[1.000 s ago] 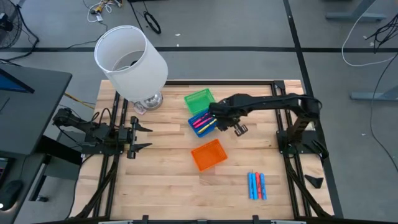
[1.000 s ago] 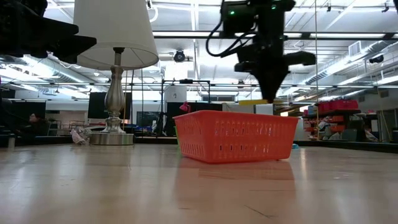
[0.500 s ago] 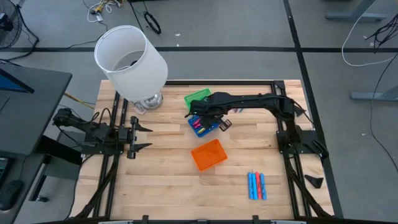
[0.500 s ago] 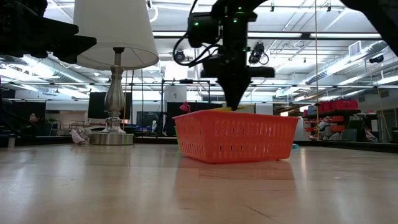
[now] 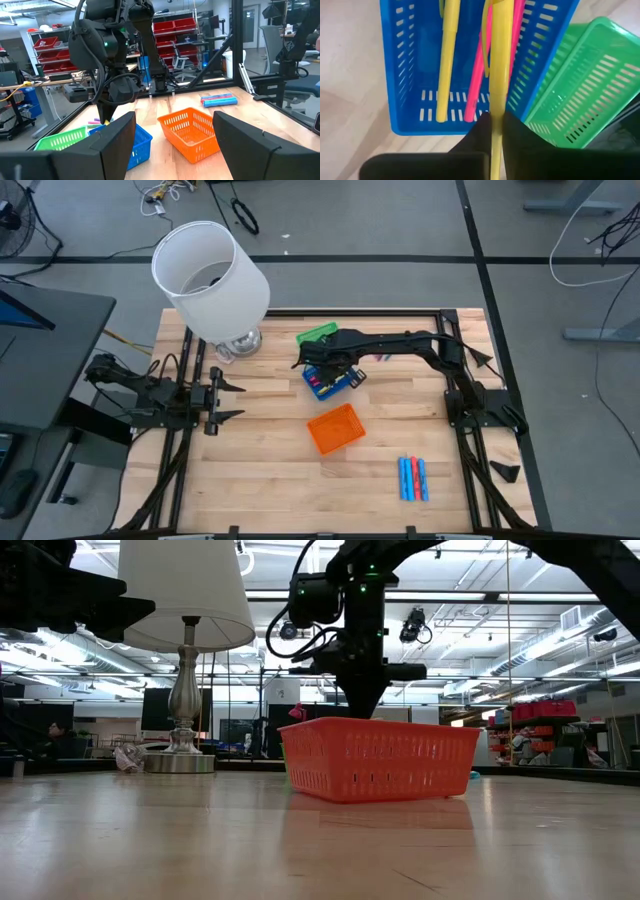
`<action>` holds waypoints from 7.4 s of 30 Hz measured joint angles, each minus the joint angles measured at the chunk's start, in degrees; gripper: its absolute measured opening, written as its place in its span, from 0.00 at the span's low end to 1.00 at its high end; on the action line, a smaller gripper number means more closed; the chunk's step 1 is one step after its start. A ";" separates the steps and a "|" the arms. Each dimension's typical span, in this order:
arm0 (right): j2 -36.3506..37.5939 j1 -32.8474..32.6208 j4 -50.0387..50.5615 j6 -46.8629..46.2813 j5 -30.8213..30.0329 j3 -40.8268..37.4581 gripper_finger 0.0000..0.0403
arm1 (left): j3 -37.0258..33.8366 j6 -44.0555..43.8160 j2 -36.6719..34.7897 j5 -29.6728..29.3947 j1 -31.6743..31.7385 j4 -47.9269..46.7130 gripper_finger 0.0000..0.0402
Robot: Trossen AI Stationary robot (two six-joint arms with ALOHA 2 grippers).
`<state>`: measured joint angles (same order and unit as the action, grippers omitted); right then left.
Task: Pick & Place Markers
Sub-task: Put the yellow pen into the blue bin, then put the left blue highlighter pen into the green bin
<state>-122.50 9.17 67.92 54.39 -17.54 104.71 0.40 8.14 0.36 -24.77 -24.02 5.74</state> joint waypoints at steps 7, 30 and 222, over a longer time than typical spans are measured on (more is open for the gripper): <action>-0.19 -0.36 -1.72 -1.48 0.03 0.01 0.03 | 0.00 0.00 0.00 0.00 0.01 0.00 0.68; -3.96 -1.23 -6.73 -7.29 -7.39 -0.02 0.09 | 0.01 0.02 0.00 0.00 0.00 0.00 0.68; 13.90 -54.25 -17.57 -181.41 16.13 -36.22 0.35 | 0.00 0.02 -0.02 0.00 0.00 0.00 0.68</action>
<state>-108.60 -45.08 50.35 -127.02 -1.41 68.49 0.40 8.16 0.34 -24.77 -24.03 5.74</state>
